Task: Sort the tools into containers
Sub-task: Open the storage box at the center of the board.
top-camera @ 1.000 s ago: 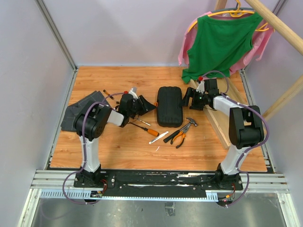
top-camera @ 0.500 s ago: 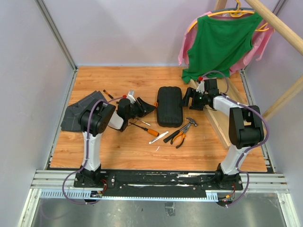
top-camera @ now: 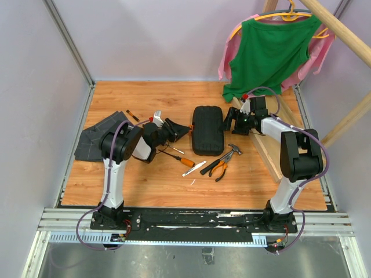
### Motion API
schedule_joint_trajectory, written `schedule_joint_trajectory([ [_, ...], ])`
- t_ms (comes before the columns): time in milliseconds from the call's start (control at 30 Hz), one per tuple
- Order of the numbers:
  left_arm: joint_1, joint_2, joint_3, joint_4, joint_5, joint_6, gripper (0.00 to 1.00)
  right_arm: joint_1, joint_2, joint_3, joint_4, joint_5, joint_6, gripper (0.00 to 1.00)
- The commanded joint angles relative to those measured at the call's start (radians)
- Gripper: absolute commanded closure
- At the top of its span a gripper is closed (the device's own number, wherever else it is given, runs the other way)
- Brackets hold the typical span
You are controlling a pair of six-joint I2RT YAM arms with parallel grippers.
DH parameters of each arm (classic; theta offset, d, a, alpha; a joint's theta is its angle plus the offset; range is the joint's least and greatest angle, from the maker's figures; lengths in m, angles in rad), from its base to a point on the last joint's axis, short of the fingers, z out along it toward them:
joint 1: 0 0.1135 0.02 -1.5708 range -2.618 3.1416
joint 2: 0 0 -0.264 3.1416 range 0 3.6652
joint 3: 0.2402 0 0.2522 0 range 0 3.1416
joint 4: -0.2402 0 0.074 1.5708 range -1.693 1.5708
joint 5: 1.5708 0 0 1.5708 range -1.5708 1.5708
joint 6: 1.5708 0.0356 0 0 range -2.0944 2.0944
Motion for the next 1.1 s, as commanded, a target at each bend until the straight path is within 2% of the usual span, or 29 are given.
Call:
schedule_joint_trajectory([
  [0, 0.009, 0.040, 0.006, 0.089, 0.013, -0.035, 0.60, 0.012, 0.016, 0.020, -0.028, 0.001, -0.018, 0.20],
  [600, 0.010, 0.057, 0.048, 0.043, 0.015, -0.012, 0.66, 0.010, 0.019, 0.030, -0.037, 0.002, -0.023, 0.20],
  [933, 0.010, 0.052, 0.070, -0.026, 0.012, 0.037, 0.74, 0.011, 0.017, 0.029, -0.041, 0.004, -0.026, 0.20],
  [1067, 0.010, 0.046, 0.073, -0.060, 0.006, 0.058, 0.81, 0.011, 0.017, 0.028, -0.042, 0.006, -0.027, 0.20],
])
